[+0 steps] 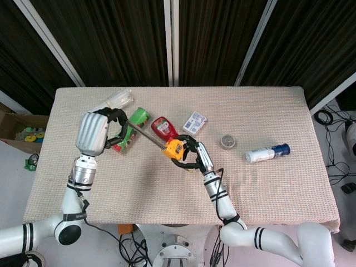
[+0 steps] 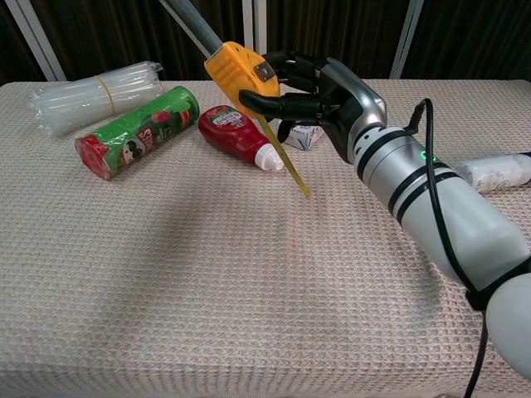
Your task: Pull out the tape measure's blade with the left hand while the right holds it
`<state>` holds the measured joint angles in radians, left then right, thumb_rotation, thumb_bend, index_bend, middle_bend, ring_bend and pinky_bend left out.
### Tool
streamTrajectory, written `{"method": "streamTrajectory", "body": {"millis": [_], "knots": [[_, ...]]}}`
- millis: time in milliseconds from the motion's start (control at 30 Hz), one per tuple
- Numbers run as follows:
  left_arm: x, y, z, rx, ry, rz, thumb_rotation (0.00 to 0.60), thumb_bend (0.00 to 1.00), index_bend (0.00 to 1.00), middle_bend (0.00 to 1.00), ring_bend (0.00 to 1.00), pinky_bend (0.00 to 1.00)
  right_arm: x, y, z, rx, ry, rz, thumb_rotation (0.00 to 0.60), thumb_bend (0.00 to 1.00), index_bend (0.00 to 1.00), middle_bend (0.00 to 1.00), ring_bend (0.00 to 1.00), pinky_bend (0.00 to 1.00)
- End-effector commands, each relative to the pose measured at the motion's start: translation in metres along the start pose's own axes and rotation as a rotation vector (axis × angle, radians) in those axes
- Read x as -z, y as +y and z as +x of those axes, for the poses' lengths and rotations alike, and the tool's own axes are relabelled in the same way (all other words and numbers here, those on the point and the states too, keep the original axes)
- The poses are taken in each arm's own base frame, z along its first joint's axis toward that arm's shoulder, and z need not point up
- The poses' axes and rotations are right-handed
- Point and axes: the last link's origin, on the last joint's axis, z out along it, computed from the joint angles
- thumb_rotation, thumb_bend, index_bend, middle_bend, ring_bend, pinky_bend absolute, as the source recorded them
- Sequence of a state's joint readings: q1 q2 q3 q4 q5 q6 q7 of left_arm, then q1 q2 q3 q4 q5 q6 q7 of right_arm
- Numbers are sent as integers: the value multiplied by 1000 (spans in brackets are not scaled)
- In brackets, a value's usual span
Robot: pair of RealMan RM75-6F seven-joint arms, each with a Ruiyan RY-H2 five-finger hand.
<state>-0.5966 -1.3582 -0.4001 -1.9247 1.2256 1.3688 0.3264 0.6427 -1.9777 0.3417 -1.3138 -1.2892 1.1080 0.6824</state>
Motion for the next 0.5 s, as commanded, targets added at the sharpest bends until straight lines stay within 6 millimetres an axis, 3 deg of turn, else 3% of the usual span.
{"method": "streamTrajectory", "body": {"millis": [33, 267, 500], "knots": [[-9, -17, 23, 81, 1, 23, 600, 627, 620, 598, 541, 650, 9, 8, 10, 24, 10, -18, 600, 443, 598, 529, 530, 694], [-21, -51, 49, 195, 6, 86, 600, 629, 623, 599, 543, 650, 34, 27, 38, 48, 57, -65, 600, 444, 598, 529, 530, 694], [-20, -70, 58, 221, 6, 124, 600, 629, 624, 599, 542, 650, 54, 37, 57, 59, 76, -84, 600, 446, 598, 529, 530, 694]]}}
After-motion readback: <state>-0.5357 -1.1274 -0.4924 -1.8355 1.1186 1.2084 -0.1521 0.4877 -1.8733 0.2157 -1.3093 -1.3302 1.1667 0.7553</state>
